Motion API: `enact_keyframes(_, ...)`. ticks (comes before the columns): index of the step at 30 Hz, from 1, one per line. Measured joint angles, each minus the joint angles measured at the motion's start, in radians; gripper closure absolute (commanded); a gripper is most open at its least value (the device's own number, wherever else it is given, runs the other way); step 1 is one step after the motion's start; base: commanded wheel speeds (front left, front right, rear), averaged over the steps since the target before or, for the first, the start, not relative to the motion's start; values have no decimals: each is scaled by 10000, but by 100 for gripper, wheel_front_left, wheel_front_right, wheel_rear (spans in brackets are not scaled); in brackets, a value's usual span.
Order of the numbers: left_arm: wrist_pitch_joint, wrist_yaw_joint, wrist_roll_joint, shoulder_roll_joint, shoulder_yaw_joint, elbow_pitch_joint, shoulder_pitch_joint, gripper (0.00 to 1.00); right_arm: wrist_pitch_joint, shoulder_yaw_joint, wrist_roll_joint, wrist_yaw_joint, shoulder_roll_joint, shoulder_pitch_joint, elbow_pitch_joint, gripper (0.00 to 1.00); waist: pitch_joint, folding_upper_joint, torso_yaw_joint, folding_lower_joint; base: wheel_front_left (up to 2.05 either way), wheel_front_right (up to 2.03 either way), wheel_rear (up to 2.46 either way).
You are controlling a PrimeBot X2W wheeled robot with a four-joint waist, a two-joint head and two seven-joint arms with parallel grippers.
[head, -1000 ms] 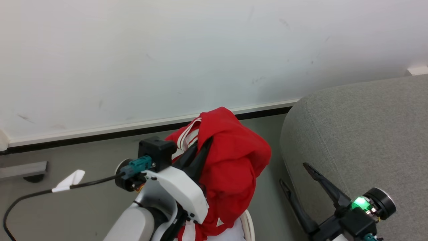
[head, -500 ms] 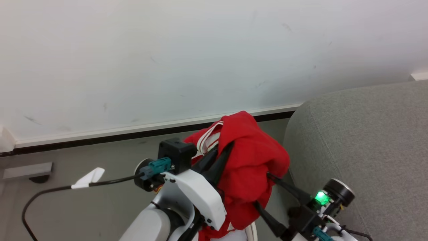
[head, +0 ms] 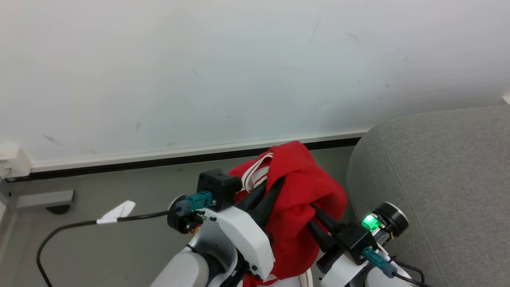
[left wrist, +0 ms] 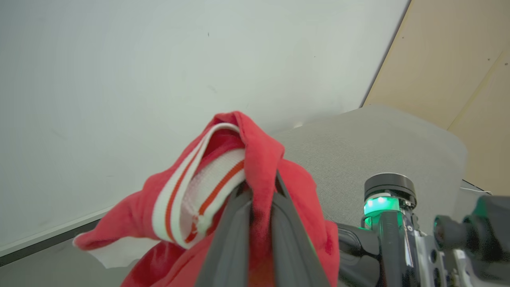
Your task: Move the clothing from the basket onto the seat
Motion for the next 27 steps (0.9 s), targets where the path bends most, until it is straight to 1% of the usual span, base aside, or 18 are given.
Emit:
enact_keyframes(4,-88,86,0,44,75,84,13,100,0,-128,242,0,8,14,-61,100,21,0,41,0,0,0,0)
enact_keyframes(5,-100,102,0,65,98,107,25,76,0,-196,267,0,-10,21,-125,100,28,-1,41,0,0,0,0)
enact_keyframes(6,-113,153,17,104,111,127,41,57,0,-268,320,0,-17,37,-199,100,35,0,38,0,0,0,0)
enact_keyframes(7,-174,159,35,136,113,148,61,57,0,-343,330,0,-40,58,-282,100,43,-1,33,0,0,0,0)
enact_keyframes(8,-182,159,46,163,107,159,81,11,0,-422,345,0,-69,79,-366,100,53,0,24,0,0,0,0)
enact_keyframes(9,-198,161,46,186,113,182,101,0,0,-516,424,0,-73,109,-420,100,59,0,10,0,0,0,0)
enact_keyframes(16,-815,213,336,453,73,533,290,0,0,-1264,809,0,-339,217,-777,100,151,0,-135,1,0,0,0)
enact_keyframes(23,-1825,-21,545,489,-192,1302,488,0,2,-2013,1162,0,-570,221,-1160,100,214,0,-324,0,0,0,0)
enact_keyframes(27,-2134,-96,596,403,-320,1676,560,0,2,-2257,1237,-2,-669,218,-1371,100,243,0,-502,0,0,0,0)
